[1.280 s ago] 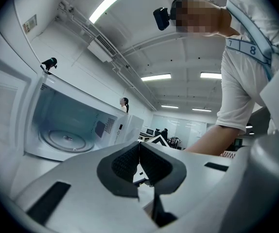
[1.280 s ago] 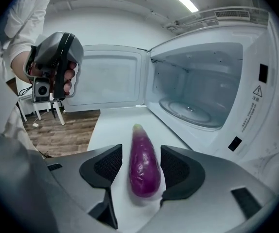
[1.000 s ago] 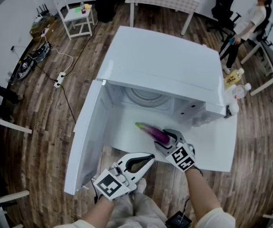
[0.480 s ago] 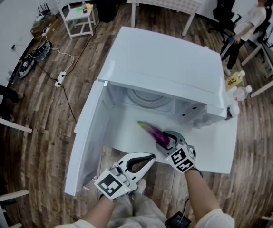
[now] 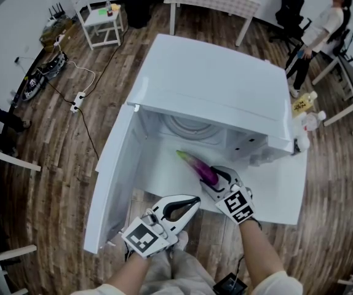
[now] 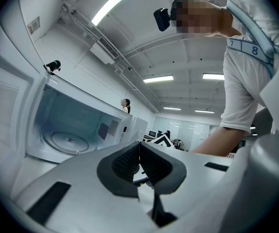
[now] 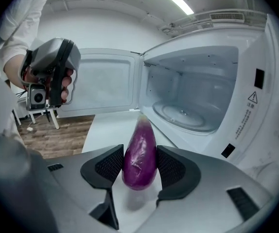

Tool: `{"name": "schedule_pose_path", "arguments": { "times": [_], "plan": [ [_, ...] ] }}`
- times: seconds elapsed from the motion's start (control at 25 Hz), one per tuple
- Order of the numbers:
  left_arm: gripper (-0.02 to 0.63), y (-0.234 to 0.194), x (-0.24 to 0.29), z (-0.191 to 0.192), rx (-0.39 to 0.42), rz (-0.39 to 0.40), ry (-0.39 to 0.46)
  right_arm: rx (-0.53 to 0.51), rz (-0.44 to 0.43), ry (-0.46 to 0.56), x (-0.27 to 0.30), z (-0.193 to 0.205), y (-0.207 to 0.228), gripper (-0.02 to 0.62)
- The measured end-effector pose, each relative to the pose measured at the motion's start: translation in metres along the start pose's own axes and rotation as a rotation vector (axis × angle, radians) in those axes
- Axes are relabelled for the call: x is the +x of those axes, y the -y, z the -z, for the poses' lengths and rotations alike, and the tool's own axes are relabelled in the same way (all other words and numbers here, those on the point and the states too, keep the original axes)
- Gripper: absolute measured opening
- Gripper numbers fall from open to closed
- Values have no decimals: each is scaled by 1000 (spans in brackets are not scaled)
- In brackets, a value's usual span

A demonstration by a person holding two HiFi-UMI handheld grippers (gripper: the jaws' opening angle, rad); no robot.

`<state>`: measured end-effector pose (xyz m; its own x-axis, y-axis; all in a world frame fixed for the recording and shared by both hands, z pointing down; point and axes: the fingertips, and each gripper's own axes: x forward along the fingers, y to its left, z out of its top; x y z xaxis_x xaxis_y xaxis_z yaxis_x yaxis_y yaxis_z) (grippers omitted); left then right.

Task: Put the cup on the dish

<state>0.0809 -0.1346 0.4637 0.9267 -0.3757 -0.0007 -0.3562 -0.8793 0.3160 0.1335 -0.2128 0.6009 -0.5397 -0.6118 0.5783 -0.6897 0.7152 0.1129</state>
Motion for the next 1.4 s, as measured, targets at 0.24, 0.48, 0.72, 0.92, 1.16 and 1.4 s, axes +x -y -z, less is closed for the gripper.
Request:
{"name": "schedule_pose_path", "arguments": {
  "times": [0.24,0.48,0.72,0.92,1.16,1.4],
  "plan": [
    [3,-4,6,-5,5,0,6,26,16,48,3,-24,9,232],
    [3,-5,8,-7,0,2,16,60,41,75,11,-41,20,232],
    [3,-6,6,-5,-3,2,20,89,76,93,26,-63,37,232],
    [3,-10,4,-5,-4,-4,21,126,98,109,37,-76,56,232],
    [3,-19,6,-7,-5,-9,35,135,116,106,49,-82,68,232],
    [3,-20,11,-8,-13,-1,38,145,135,94,60,-87,81,232]
  ]
}}
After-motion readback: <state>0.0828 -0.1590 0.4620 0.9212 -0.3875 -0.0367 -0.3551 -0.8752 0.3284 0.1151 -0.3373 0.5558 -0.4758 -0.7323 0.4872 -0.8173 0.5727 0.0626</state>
